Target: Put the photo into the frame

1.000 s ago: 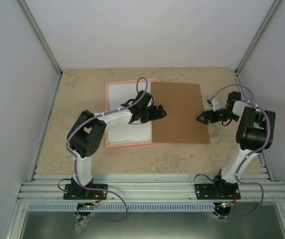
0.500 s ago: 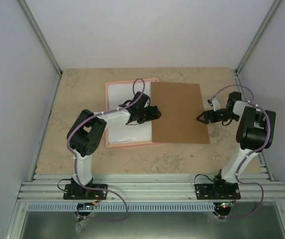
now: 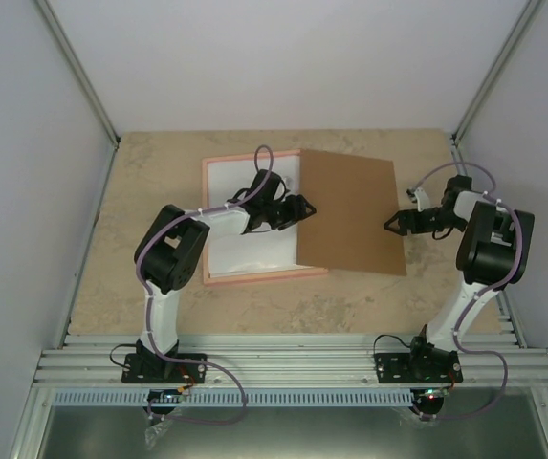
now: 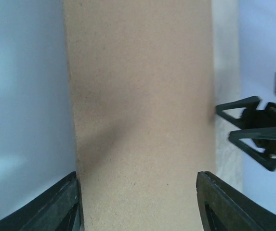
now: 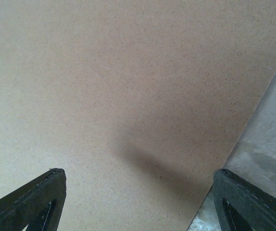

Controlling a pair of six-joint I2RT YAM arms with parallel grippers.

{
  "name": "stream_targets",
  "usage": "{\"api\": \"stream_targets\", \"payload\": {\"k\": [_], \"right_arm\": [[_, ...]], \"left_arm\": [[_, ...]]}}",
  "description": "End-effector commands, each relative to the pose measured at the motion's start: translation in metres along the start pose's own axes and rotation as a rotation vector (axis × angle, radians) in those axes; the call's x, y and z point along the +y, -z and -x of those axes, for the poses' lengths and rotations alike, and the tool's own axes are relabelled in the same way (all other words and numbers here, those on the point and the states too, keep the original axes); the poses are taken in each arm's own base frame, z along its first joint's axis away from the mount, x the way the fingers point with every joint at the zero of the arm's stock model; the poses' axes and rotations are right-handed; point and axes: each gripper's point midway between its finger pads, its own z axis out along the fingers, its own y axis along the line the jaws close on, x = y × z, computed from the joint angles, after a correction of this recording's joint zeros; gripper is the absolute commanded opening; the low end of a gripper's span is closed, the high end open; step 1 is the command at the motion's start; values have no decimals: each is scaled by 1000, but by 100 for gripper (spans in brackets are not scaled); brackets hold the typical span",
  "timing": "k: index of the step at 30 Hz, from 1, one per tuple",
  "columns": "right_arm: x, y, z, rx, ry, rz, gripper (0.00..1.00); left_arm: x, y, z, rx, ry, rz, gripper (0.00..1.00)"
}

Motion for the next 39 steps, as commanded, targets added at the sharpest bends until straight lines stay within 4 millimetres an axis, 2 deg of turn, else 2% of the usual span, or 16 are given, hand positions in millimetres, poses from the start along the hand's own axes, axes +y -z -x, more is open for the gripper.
{"api": "stream_targets", "payload": {"k": [1, 5, 10, 11, 17, 18, 19, 25, 29, 33, 36, 39], "right_arm": [[13, -22, -45, 144, -151, 87, 83], [11, -22, -44, 139, -160, 94, 83], [10, -20, -41, 130, -159, 92, 83], [10, -19, -39, 126, -156, 90, 83], [11, 0, -17, 47, -132, 100, 83], [12, 6, -10, 21, -127, 106, 83], [13, 16, -1, -14, -117, 109, 84], [22, 79, 52, -201, 0, 74, 85], [33, 120, 76, -306, 64, 80, 88], [45, 155, 93, -382, 112, 77, 88], [50, 185, 106, -440, 127, 60, 89], [53, 224, 118, -524, 123, 48, 92]], "left_arm": [[-98, 17, 9, -13, -115, -345, 63], [-116, 25, 10, -15, -103, -420, 47], [-131, 30, 7, -5, -111, -445, 36], [-132, 30, 7, -5, -109, -438, 30], [-140, 36, 24, -41, -137, -355, 7], [-143, 39, 29, -54, -149, -337, 1], [-148, 42, 35, -70, -168, -321, 0], [-177, 73, 61, -165, -307, -255, 0], [-205, 102, 76, -234, -415, -236, 0], [-234, 142, 92, -331, -630, -168, 0], [-256, 180, 98, -423, -826, -108, 0], [-266, 215, 110, -527, -1079, 125, 0]]}}
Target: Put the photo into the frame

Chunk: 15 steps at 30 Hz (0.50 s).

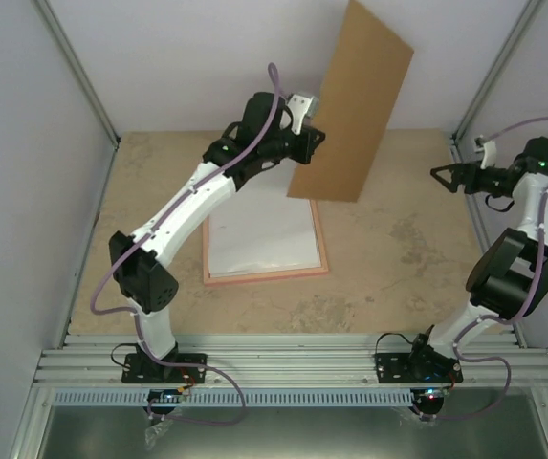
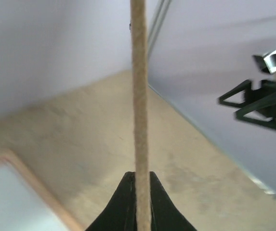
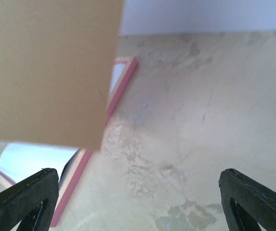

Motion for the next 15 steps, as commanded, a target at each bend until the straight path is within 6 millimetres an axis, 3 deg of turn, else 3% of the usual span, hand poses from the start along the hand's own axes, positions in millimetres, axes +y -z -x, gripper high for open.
{"api": "stream_targets", "payload": {"k": [1, 4, 7, 11, 12, 15], "right_arm": [[18, 45, 41, -133, -4, 33, 92], [34, 61, 58, -196, -16, 79, 94], [51, 69, 69, -236, 3, 112, 94], [53, 80, 84, -247, 75, 49, 95], [52, 84, 88, -249, 90, 35, 95], [56, 92, 101, -259, 134, 18, 95]], "left_arm": [[-19, 70, 70, -139, -543, 274, 0], [-5, 97, 77, -113, -777, 512, 0], [-18, 140, 76, -206, -1043, 594, 0], [-15, 164, 29, -190, -1389, 655, 0], [-9, 163, 5, -140, -1462, 647, 0], [-11, 182, -31, -152, -1729, 677, 0]]}}
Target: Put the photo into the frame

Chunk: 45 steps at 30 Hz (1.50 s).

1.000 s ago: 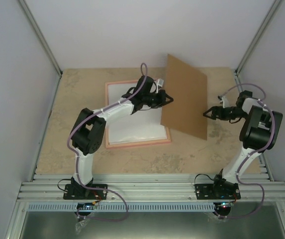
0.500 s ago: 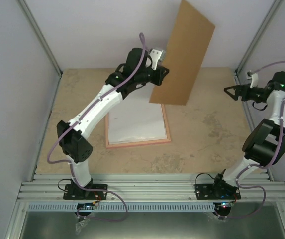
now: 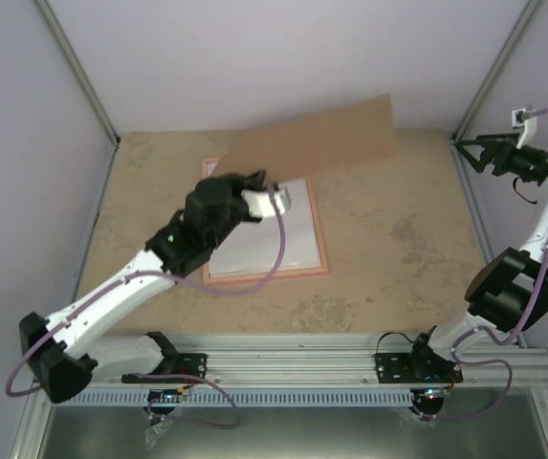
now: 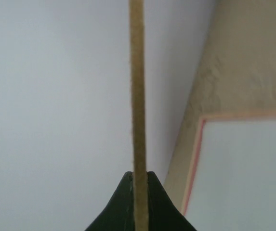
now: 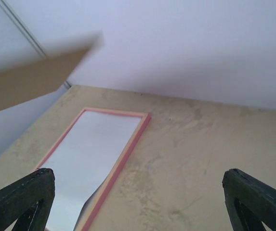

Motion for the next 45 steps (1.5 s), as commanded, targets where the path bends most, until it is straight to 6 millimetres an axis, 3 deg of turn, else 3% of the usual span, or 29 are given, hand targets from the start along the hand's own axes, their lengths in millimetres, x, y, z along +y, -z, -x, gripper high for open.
{"api": "stream_targets", "payload": {"k": [1, 6, 12, 20, 29, 34, 41, 45], "right_arm": [[13, 11, 28, -36, 81, -4, 96], [35, 2, 32, -5, 184, 46, 98], [74, -38, -5, 158, 266, 141, 98], [109, -68, -37, 267, 277, 256, 98], [174, -99, -92, 389, 209, 473, 92], [203, -99, -105, 394, 169, 567, 86], [214, -99, -103, 351, 21, 659, 65], [227, -106, -116, 384, -51, 723, 60]], "left_arm": [[-4, 37, 0, -117, -492, 197, 0], [-41, 85, 2, -327, -734, 266, 0], [-71, 109, 3, -457, -903, 320, 0], [-77, 116, 11, -513, -982, 359, 0], [-94, 128, 18, -619, -1065, 365, 0], [-98, 130, 17, -628, -1074, 375, 0], [-105, 132, 12, -632, -1076, 374, 0], [-103, 134, 13, -636, -1074, 401, 0]]}}
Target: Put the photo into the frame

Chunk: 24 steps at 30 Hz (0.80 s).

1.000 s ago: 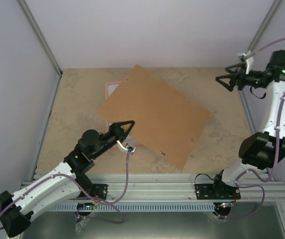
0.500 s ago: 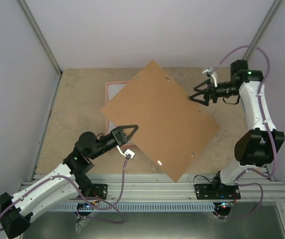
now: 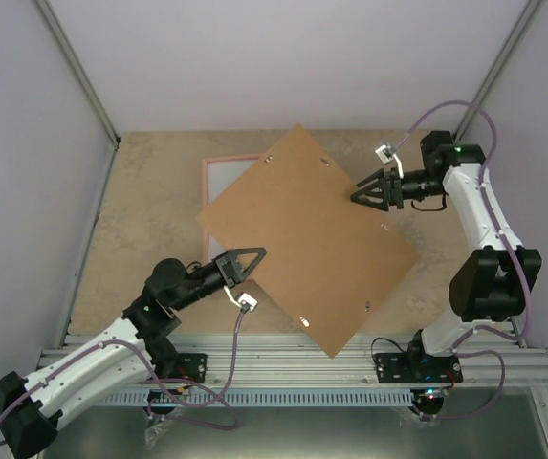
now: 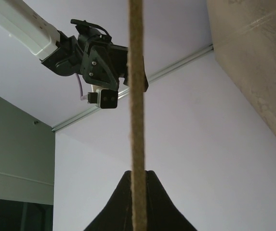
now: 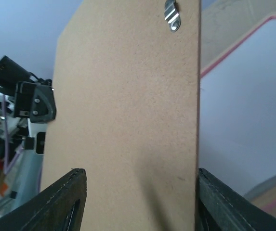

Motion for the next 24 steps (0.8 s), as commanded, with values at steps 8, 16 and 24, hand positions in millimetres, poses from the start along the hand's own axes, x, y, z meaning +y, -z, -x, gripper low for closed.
{"api": "stream_targets", "payload": {"k": [8, 16, 24], "right_arm": [[22, -25, -9, -26, -95, 160, 46], [29, -25, -3, -76, -144, 221, 12], [25, 0, 22, -232, -186, 287, 1]], "left_arm": [[43, 9, -9, 36, -49, 187, 0], [20, 9, -15, 106, -6, 121, 5], [-3, 11, -29, 212, 66, 41, 37]]}}
